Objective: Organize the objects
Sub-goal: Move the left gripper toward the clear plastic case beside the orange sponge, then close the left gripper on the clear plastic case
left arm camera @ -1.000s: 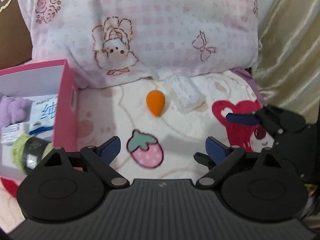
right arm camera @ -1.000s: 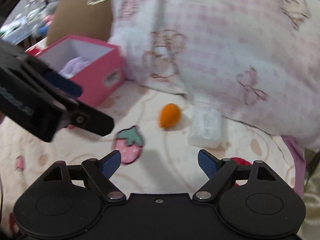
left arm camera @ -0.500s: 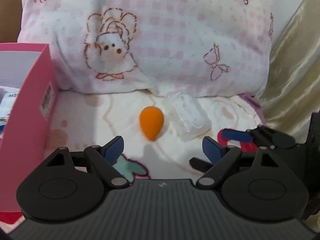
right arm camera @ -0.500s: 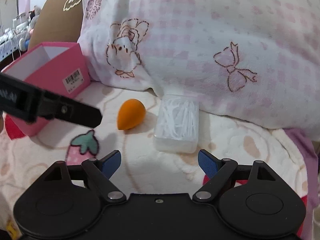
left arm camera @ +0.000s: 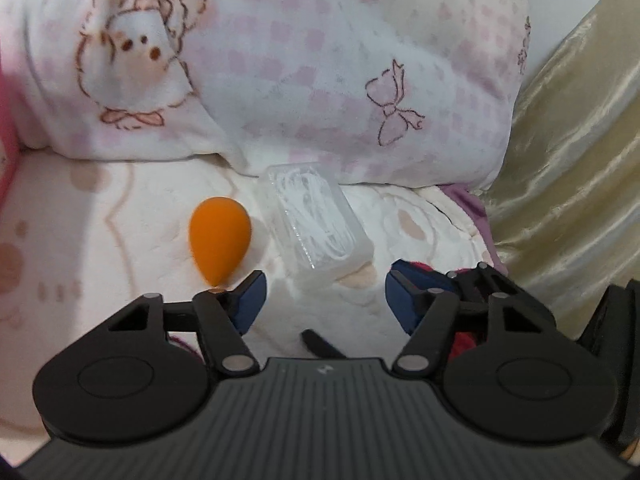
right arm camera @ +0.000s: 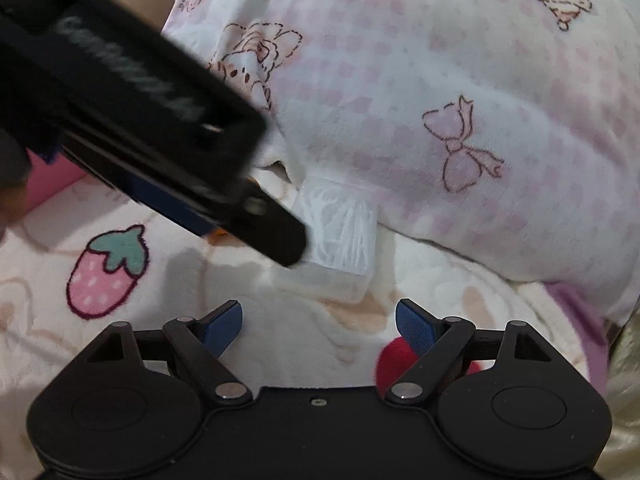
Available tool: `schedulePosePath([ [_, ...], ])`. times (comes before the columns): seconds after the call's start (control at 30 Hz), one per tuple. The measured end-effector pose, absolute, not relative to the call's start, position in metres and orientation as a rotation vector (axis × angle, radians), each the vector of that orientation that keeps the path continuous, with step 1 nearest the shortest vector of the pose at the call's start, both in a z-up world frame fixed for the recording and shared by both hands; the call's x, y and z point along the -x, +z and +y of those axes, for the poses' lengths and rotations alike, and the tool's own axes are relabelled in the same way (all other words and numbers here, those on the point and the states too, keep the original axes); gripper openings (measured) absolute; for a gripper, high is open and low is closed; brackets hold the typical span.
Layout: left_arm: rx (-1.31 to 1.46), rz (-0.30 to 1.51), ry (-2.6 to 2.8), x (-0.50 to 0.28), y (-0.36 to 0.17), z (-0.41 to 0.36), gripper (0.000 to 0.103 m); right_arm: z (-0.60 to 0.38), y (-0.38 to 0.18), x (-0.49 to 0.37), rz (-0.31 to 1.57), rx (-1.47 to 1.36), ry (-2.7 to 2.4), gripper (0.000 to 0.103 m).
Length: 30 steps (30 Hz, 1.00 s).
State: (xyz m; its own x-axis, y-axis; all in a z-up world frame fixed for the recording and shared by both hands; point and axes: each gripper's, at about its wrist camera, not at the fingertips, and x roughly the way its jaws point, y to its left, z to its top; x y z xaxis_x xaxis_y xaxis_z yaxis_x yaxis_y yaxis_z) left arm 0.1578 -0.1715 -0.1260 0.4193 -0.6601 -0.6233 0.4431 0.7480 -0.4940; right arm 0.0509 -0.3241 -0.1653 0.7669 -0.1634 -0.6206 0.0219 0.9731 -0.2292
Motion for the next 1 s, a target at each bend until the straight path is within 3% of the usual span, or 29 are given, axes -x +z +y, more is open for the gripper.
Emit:
schedulePosePath([
  [0.53, 0.284, 0.873, -0.666, -0.181, -0.145, -0.189, 0.034, -0.343, -0.171, -0.087, 0.75, 0.2, -0.024, 0.087],
  [0.8, 0.288, 0.911, -0.69, -0.176, -0.145, -0.186, 0.031, -0.345, -0.168, -0.086, 0.775, 0.13, -0.038, 0.079],
  [1.0, 0.334, 0.991, -0.711, -0.164, -0.148, -0.17, 0.031, -0.329, -0.153, -0.072, 0.841, 0.059, -0.035, 0.078],
])
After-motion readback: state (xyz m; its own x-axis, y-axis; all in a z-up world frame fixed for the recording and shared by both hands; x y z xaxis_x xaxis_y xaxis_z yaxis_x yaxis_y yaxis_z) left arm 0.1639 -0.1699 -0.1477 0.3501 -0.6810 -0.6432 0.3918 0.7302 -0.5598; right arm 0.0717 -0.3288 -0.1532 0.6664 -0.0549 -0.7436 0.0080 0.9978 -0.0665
